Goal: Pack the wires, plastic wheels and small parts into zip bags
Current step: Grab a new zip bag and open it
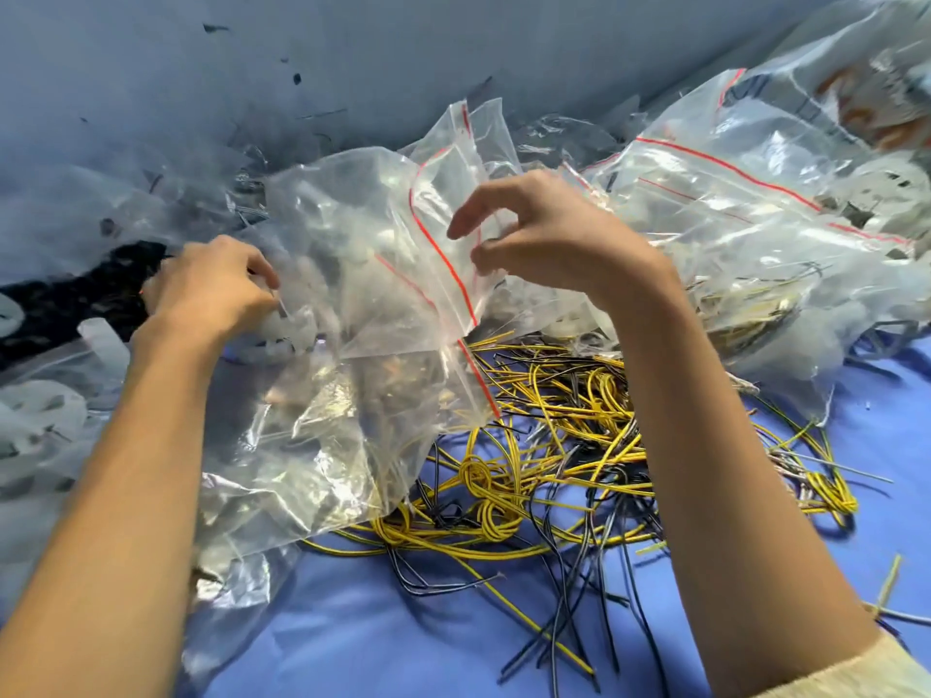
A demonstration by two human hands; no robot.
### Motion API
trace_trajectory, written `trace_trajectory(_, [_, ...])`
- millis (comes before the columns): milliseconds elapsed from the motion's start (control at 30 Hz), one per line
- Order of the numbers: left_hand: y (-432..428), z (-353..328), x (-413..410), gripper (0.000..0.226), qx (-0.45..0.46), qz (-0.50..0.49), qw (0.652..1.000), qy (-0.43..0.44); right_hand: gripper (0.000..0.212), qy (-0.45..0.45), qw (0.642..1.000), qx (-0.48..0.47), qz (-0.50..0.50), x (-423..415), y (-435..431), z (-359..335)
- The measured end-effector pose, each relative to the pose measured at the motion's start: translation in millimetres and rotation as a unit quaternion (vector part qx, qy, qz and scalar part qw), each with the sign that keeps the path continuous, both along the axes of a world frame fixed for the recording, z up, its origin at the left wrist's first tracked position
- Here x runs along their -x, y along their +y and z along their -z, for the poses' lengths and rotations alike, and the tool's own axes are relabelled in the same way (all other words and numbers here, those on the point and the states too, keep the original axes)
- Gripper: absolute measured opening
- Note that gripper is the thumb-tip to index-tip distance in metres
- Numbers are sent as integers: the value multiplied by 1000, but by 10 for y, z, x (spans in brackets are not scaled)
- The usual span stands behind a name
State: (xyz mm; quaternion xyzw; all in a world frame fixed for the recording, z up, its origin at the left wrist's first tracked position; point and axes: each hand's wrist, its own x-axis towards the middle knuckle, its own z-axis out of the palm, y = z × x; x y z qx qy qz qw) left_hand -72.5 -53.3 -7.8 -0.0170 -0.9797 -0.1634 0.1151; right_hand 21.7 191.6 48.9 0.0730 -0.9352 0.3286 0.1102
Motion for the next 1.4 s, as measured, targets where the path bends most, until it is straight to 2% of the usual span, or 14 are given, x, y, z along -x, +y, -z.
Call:
trace_trajectory(67, [-7, -86, 36, 18, -3, -22, 999, 37, 17, 16, 999, -27, 26, 6, -32, 15])
trace_trajectory(167, [-75, -237, 136, 16, -39, -31, 995, 85, 51, 42, 997, -25, 55, 20, -62, 29])
trace_trajectory(300, [-169, -399, 141, 20, -106, -11, 984, 140, 72, 45, 993, -52, 92, 12, -98, 15])
trace_trajectory(400, [-88, -524, -3, 31, -178, 23, 963, 201, 75, 45, 990, -84, 107, -17, -131, 23])
trace_trajectory(500, [70, -717, -245, 36, -289, 91, 932, 200, 71, 45, 986, -103, 120, 4, -138, 57])
trace_trajectory(567, [160, -806, -380, 33, -310, 128, 921, 197, 61, 42, 985, -113, 125, 43, -129, 77])
trace_trajectory(700, [253, -891, -551, 9, -342, 205, 911, 106, 41, 65, 983, -118, 123, 111, -98, 90])
trace_trajectory(833, [336, -955, -740, 15, -409, 271, 871, -29, 30, 73, 993, -49, 83, 123, -108, 97])
trace_trajectory(967, [550, -973, -877, 25, -499, 321, 799, -97, 32, 75, 996, -32, 22, 125, -175, 104])
trace_trajectory(1133, [830, -937, -990, 13, -617, 365, 675, -174, 22, 100, 991, 61, -63, 56, -226, 93])
trace_trajectory(1200, [912, -918, -1018, 13, -634, 369, 652, -192, 30, 134, 986, 41, -92, 18, -205, 112])
trace_trajectory(1267, [957, -907, -1024, 13, -654, 366, 626, -213, 28, 145, 983, 17, -108, -11, -173, 120])
trace_trajectory(1333, [962, -893, -999, 14, -665, 355, 616, -229, 12, 118, 985, 37, -118, -46, -170, 85])
trace_trajectory(1400, [943, -866, -948, 17, -648, 335, 645, -227, 19, 75, 987, 66, -128, -68, -185, 38])
